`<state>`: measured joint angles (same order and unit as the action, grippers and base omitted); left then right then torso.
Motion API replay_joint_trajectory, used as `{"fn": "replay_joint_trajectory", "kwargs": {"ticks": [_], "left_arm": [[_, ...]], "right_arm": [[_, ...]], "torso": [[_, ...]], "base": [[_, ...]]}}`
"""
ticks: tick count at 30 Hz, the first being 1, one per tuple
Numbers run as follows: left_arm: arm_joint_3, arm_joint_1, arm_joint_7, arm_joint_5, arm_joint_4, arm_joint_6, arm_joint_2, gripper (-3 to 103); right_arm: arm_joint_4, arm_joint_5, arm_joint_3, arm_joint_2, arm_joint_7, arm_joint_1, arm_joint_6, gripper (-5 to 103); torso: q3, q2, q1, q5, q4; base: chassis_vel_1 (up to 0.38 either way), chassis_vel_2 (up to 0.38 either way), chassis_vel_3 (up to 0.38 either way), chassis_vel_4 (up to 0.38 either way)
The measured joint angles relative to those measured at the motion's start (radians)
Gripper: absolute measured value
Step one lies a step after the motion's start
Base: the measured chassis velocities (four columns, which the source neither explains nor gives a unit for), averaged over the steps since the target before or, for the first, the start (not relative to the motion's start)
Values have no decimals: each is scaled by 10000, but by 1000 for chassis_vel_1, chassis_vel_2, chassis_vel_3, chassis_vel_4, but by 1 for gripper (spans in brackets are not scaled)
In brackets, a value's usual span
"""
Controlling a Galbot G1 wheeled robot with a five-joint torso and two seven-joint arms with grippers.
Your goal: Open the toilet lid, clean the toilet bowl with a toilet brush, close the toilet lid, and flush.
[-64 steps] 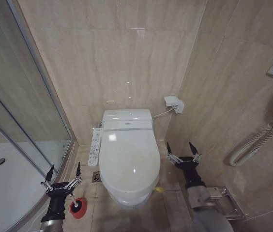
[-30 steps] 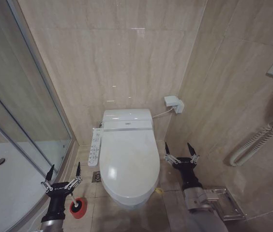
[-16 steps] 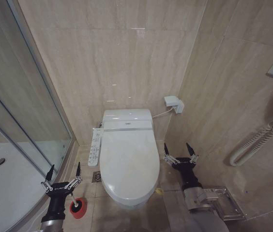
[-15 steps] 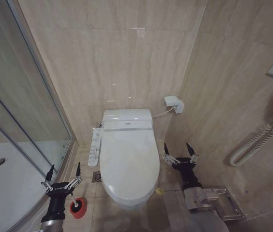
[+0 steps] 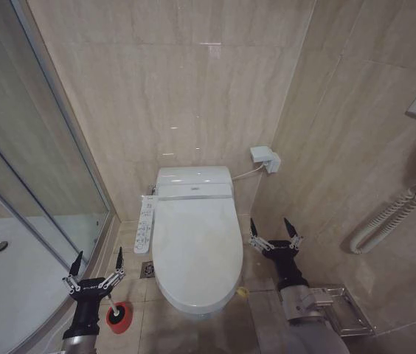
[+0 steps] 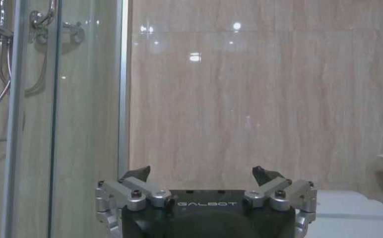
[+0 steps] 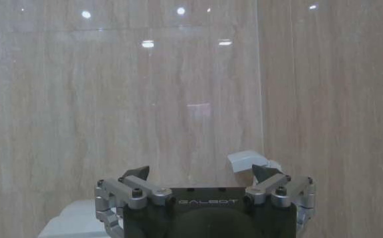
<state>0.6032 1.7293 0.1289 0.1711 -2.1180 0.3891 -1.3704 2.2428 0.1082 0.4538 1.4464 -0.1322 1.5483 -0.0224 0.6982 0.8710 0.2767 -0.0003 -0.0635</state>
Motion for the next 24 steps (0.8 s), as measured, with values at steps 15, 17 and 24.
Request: {"fn": "replay_joint_trajectory", "kwargs": {"ticks": [15,17,24], "left_arm": [[0,0,0,0,0,0,0,100],[0,0,0,0,0,0,0,100],[0,0,0,0,0,0,0,100]], "right_arm": [[0,11,0,0,-9,0,-1,100],[0,12,0,0,-11,0,-2,100],[1,15,0,0,-14,0,-5,100]], "torso": [[0,0,0,0,0],[0,0,0,0,0],[0,0,0,0,0]], "base": [[0,0,0,0],[0,0,0,0],[0,0,0,0]]}}
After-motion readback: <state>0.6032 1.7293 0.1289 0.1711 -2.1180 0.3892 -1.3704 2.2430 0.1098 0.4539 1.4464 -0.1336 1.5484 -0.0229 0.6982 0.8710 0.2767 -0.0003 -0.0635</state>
